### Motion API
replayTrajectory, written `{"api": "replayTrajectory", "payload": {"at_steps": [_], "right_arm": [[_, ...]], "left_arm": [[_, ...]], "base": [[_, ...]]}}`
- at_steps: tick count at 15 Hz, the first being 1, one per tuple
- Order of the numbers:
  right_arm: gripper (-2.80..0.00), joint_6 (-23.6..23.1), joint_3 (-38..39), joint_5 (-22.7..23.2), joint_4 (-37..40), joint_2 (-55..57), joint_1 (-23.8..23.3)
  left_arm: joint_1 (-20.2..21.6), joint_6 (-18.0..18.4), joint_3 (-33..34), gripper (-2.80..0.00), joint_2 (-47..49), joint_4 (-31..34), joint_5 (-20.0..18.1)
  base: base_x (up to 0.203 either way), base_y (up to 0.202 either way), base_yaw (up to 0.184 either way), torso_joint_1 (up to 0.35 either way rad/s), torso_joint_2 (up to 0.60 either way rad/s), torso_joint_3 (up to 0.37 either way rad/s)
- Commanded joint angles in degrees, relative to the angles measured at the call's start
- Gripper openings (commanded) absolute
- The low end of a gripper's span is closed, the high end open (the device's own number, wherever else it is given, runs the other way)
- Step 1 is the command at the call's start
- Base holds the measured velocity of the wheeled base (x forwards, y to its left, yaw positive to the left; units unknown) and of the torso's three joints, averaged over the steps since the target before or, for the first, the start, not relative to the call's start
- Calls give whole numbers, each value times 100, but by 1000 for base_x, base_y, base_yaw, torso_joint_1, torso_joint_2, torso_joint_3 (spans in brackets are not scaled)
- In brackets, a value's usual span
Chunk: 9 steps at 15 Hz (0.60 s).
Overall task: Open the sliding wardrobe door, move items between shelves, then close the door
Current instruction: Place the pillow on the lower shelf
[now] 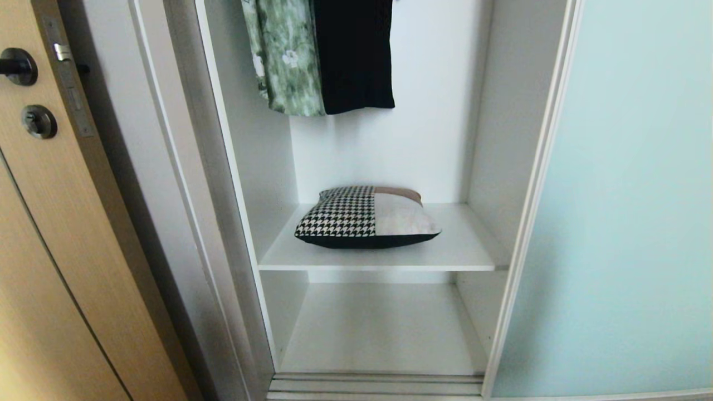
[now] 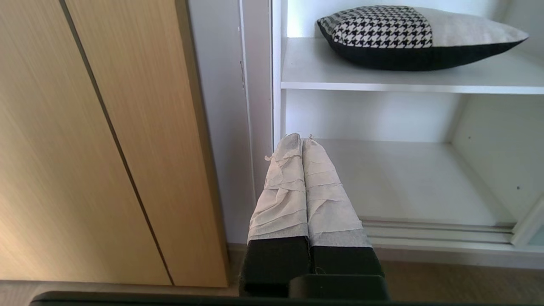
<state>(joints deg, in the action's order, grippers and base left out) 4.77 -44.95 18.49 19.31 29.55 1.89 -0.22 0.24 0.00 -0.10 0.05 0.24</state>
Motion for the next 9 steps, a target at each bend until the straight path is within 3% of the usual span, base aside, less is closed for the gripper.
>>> {"api": "replayTrajectory", "payload": {"at_steps": [1, 3, 5, 7, 9], "right_arm": [[-280, 7, -1097, 812, 446, 1525, 27], [-280, 28, -1677, 1348, 810, 2312, 159], [-280, 90, -2088, 1541, 972, 3075, 474], [-280, 251, -2477, 1559, 1038, 3638, 1166], [-280, 463, -2810, 1156, 1024, 4259, 1917]], "left_arm": [[-4, -7, 3, -280, 10, 2, 20], [-4, 25, 4, -280, 13, 7, 11], [2, 23, 2, -280, 10, -2, 11], [-2, 6, 0, -280, 12, 8, 11], [4, 59, -48, -280, 61, 163, 28]], "base": [[0, 0, 0, 0, 0, 0], [0, 0, 0, 0, 0, 0], [0, 0, 0, 0, 0, 0], [0, 0, 0, 0, 0, 0], [0, 0, 0, 0, 0, 0]]}}
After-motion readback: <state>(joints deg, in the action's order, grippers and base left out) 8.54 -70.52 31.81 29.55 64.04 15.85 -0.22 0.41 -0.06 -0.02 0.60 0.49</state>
